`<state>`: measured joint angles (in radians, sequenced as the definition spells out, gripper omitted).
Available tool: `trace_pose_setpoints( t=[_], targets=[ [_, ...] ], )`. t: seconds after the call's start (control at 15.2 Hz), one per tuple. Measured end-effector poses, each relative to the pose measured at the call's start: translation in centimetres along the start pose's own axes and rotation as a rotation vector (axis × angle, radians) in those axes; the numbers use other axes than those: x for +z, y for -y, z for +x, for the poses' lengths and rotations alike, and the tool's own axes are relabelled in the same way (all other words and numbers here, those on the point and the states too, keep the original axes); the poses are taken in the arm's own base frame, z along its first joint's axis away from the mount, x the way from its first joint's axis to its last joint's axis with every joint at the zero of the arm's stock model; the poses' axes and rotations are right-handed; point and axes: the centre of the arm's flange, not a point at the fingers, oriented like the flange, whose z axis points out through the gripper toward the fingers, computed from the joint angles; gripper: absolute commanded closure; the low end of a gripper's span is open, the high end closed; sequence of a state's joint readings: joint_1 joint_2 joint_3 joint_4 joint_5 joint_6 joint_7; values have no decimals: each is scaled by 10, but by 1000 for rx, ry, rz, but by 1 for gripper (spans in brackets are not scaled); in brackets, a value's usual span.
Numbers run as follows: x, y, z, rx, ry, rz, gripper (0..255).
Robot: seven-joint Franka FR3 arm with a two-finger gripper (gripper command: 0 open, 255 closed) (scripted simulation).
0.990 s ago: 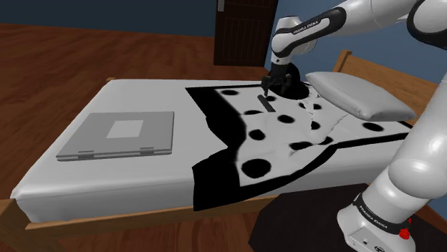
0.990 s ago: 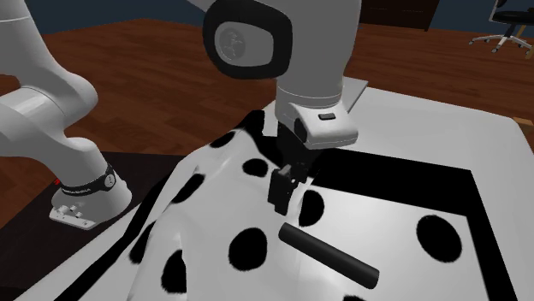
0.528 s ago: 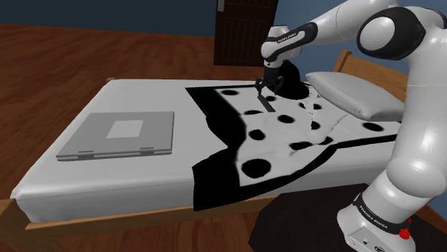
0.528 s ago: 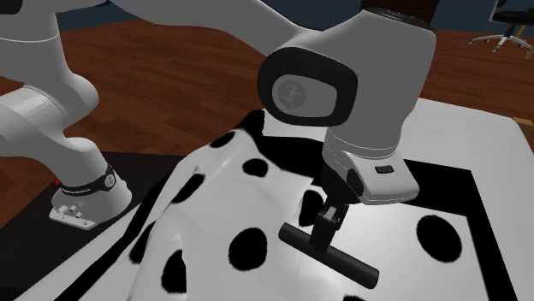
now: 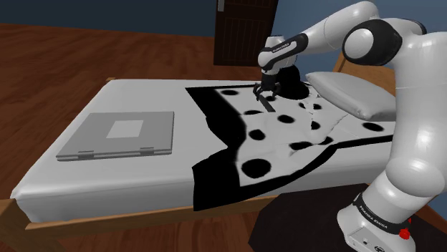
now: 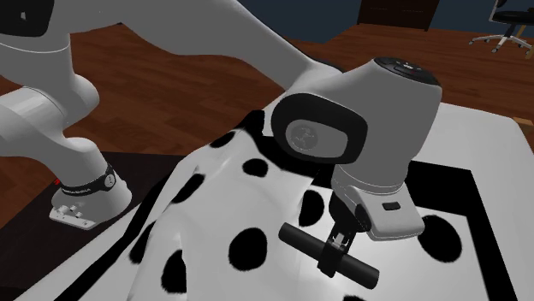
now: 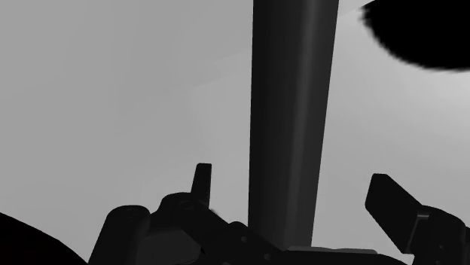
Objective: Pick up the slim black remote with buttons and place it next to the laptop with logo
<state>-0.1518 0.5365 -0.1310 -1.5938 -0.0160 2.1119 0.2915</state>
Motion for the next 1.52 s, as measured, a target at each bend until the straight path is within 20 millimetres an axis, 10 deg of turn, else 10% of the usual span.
trace_pose_setpoints(
  t=[0.53,0.59,1.52],
  targets=[
    [8,0,0,0,0,0,0],
    [8,0,0,0,0,0,255],
    [-8,0,0,0,0,0,255]
  ],
)
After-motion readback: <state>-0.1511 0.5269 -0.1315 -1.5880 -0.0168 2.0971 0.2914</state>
